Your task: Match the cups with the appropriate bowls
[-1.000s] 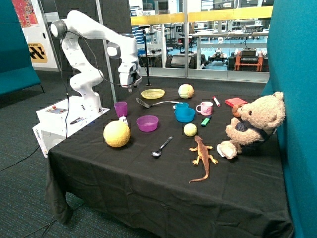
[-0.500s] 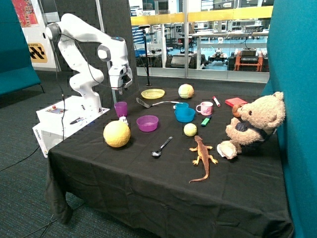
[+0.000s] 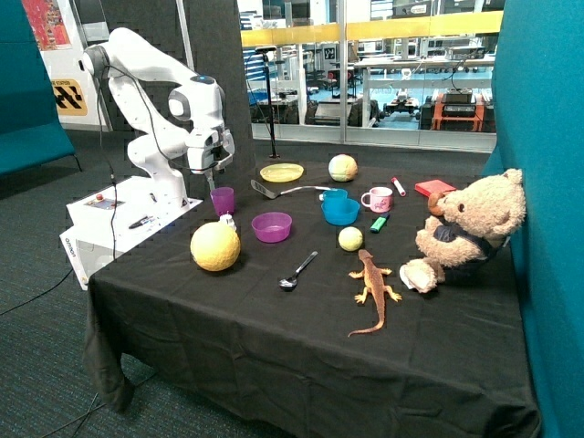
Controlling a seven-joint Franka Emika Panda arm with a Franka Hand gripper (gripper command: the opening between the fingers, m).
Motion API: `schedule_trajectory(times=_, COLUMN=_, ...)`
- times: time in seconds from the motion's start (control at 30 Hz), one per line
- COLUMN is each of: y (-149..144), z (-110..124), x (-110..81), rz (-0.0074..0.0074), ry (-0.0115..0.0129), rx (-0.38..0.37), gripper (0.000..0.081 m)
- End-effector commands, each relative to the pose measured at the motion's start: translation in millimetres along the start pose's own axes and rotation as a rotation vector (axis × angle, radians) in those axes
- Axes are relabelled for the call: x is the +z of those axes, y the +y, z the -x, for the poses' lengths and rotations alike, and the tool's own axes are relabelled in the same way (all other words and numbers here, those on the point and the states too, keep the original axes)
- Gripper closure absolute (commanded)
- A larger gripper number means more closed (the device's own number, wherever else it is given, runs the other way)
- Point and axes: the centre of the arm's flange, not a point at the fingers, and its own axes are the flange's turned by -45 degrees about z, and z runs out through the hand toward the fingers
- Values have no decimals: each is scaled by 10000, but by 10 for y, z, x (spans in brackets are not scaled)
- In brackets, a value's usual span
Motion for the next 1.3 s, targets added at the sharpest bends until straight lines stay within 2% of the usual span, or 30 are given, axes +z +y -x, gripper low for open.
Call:
schedule_trajectory(times=0.0, y=136, z=105, x=114, rz=4, ry=3, rx=188, gripper=290)
schedule_trajectory(times=0.23, y=137, z=153, x=323, rz=4, ry=3, rx=219, gripper=291)
schedule_trajectory(times=0.47, y=128, z=43, x=337, rz=4, ry=3, rx=0, gripper=290)
schedule_trajectory(times=0.7, y=136, z=-17, x=358, rz=4, ry=3, rx=97, gripper=289)
schedule_trajectory(times=1.03, y=121, z=66, x=441, rz=4, ry=3, rx=70, gripper=290)
schedule_trajectory(times=1.27, y=119, z=129, x=576, rz=4, ry=3, rx=213, gripper=294)
